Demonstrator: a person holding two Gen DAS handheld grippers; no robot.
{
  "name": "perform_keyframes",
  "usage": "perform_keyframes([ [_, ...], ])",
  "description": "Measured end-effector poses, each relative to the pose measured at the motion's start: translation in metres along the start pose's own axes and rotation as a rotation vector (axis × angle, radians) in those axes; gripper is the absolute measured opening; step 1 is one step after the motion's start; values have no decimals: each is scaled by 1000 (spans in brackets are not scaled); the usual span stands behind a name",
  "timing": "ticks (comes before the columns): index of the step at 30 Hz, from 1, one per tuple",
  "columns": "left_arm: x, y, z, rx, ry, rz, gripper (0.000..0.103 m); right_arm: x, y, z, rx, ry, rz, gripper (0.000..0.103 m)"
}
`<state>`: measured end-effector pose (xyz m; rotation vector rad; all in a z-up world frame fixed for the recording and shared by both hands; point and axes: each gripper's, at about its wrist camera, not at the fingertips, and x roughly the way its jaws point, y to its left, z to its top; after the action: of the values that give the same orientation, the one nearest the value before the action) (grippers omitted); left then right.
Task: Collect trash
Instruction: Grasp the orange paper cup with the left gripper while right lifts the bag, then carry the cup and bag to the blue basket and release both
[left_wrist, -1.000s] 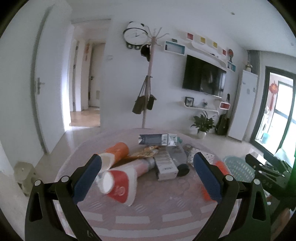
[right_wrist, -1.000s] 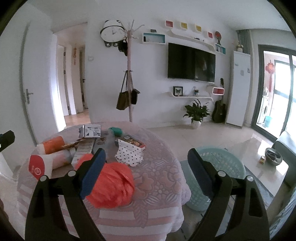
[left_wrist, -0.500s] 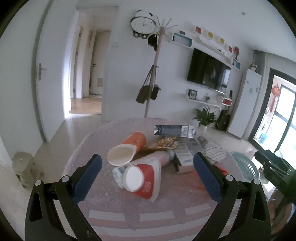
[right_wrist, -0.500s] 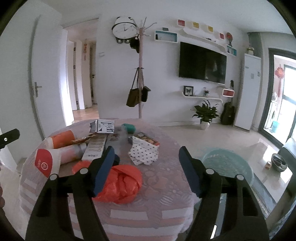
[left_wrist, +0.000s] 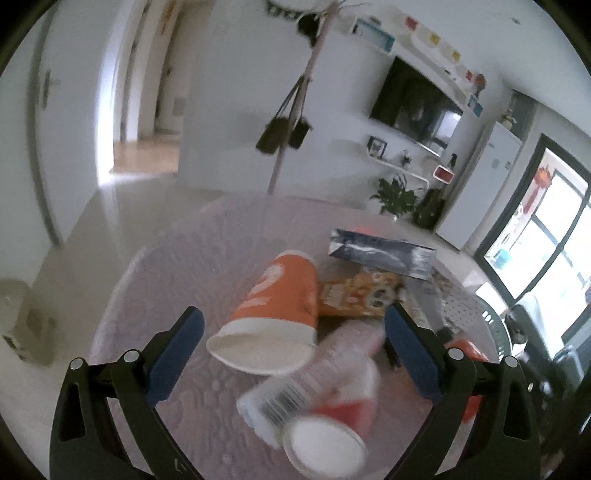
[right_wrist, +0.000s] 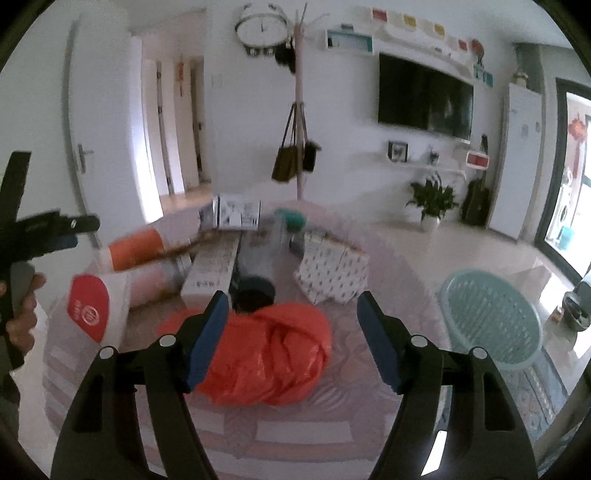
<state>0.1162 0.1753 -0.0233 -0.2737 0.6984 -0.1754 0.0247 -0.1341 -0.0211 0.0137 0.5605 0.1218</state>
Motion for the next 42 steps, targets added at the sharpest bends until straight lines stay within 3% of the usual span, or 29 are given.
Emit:
perform_keyframes([
  [2, 20, 11, 3, -28, 38, -11, 94, 10, 3, -2, -6, 30, 4, 69],
  [9, 63, 22, 1, -60, 175, -81, 92, 33, 7, -9, -15, 110, 24, 86],
  [13, 75, 13, -2, -21, 206, -26, 92, 51, 11, -14, -11, 197, 65, 87],
  [18, 76, 4, -4, 29, 234, -6, 93, 68, 18, -15, -25, 276, 34, 91],
  [20, 76, 0, -7, 65, 228, 58, 88, 72, 21, -17, -40, 294, 15, 91],
  [23, 75, 1, -7, 71, 222, 90, 66, 72, 24, -20, -55, 293, -1, 81],
  [25, 72, 3, -6, 73, 211, 93, 63, 72, 24, -21, -58, 293, -10, 69],
  [29, 60, 3, -3, 82, 152, 106, 54, 68, 26, -22, -73, 267, -16, 56],
  [34, 47, -6, 2, 117, 87, 125, 51, 60, 24, -19, -65, 229, -23, 43],
  [42, 8, -37, 18, 136, -16, 111, 51, 31, 5, 8, -25, 101, -18, 40],
])
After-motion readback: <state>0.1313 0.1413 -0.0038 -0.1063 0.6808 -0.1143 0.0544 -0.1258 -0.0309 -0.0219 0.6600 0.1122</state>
